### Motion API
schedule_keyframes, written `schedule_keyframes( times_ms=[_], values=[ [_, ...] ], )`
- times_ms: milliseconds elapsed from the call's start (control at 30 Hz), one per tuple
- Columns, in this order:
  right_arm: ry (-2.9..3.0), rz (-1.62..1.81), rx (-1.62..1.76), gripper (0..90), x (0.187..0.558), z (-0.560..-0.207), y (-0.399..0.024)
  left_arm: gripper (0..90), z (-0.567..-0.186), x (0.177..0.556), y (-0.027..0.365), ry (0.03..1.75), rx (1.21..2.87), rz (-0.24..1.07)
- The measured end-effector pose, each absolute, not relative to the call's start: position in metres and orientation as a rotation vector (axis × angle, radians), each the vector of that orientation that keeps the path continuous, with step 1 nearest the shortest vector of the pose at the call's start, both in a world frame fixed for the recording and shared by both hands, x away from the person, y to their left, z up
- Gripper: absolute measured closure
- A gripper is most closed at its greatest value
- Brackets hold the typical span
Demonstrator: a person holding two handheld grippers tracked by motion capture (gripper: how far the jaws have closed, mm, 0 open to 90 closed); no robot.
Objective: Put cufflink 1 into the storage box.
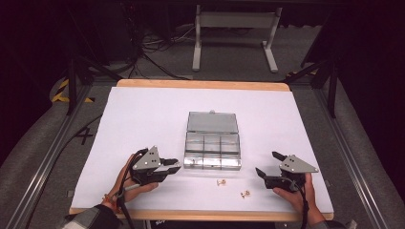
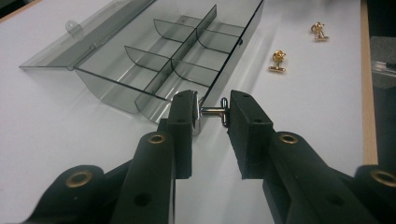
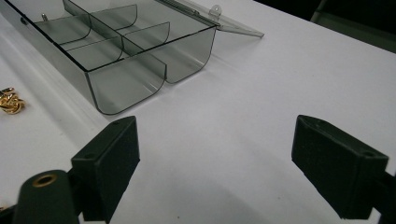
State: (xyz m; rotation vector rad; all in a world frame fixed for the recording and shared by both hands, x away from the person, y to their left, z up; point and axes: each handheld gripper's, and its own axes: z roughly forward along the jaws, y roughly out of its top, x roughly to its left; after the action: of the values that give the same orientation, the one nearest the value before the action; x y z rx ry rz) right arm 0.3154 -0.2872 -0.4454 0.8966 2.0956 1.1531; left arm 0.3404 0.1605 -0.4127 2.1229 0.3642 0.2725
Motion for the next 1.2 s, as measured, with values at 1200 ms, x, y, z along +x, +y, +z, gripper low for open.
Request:
schedule_keyframes(
  times_ms=[1200],
  values=[
    [2.098, 1.155, 0.894, 16.0, 0.315, -0.445, -0.287, 71.7, -0.419, 0.391, 0.111, 0.348, 2.172, 0.236]
  ],
)
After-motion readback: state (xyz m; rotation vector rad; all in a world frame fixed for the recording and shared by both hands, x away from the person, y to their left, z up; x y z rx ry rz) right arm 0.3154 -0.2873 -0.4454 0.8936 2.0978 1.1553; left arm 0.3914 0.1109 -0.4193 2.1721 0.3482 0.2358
